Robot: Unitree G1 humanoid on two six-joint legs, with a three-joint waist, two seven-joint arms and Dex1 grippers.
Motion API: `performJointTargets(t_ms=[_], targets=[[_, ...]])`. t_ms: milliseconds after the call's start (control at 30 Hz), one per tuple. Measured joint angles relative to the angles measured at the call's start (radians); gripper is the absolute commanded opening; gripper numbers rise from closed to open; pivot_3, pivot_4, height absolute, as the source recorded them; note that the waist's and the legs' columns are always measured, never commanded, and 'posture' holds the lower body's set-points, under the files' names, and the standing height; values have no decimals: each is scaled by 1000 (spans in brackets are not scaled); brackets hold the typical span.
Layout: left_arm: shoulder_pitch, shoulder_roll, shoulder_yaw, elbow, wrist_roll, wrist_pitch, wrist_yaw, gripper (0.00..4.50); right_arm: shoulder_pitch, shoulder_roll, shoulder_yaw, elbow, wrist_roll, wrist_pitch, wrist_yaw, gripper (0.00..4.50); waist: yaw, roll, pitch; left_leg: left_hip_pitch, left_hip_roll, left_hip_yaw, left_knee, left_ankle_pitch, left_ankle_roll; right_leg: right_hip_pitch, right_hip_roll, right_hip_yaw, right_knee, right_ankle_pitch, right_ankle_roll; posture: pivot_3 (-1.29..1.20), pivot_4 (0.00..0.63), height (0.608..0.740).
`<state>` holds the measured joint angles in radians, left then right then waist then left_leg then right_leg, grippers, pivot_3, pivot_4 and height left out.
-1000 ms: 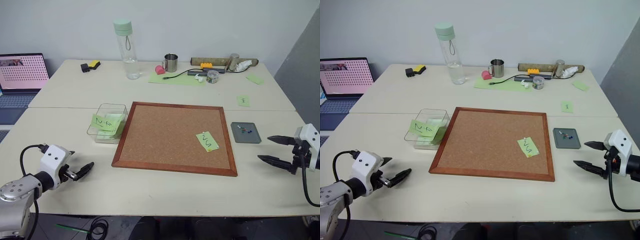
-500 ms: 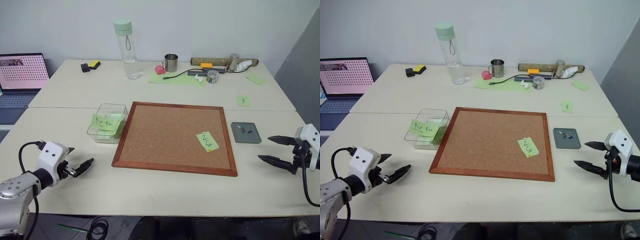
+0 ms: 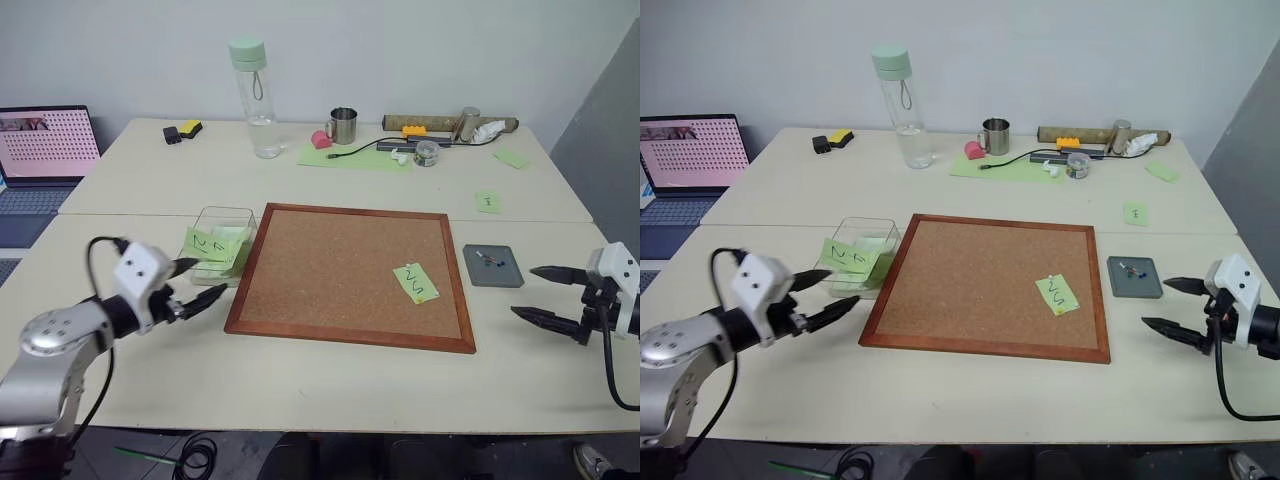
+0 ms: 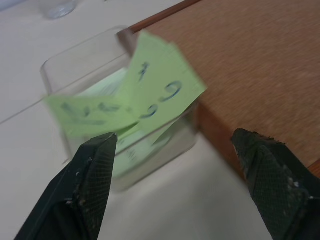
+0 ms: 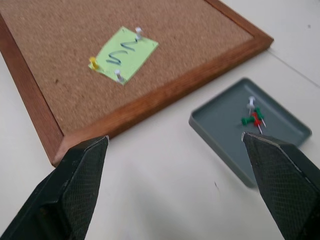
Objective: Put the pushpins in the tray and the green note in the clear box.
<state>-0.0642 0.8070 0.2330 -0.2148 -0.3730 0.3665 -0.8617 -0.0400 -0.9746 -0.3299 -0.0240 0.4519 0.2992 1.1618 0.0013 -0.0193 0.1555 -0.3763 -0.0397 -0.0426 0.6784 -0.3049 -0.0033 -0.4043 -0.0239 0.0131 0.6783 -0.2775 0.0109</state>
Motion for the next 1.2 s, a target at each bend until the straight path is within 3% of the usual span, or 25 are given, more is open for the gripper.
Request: performJointTargets(t_ms=[167, 500, 767, 1200], targets=[[-154, -69, -178, 12, 49, 13, -1, 2071, -61, 24, 47, -70, 12, 39, -16, 4500, 0, 0, 0, 0, 0, 0, 0, 0, 0, 0, 1, 0, 0, 0, 0, 0, 150, 740], [-330, -355, -438, 172, 141, -14, 29, 61, -283, 138, 224, -88, -8, 112, -89, 4500, -1, -1, 0, -2, 0, -1, 2, 0, -1, -1, 1, -1, 1, 0, 0, 0, 150, 740], [-358, -481, -493, 376, 218, -115, 73, 61, -441, 214, 411, 72, -168, 115, -140, 4500, -1, -1, 0, -2, 0, -1, 2, 1, -1, -1, 1, -1, 1, 0, 0, 0, 150, 740], [-342, -499, -486, 403, 243, -176, 93, 61, -599, 364, 514, 429, -336, -133, -135, 4500, -3, 0, 0, -1, 0, -1, 3, 1, -1, -1, 1, 0, 1, 0, 0, 0, 150, 740]])
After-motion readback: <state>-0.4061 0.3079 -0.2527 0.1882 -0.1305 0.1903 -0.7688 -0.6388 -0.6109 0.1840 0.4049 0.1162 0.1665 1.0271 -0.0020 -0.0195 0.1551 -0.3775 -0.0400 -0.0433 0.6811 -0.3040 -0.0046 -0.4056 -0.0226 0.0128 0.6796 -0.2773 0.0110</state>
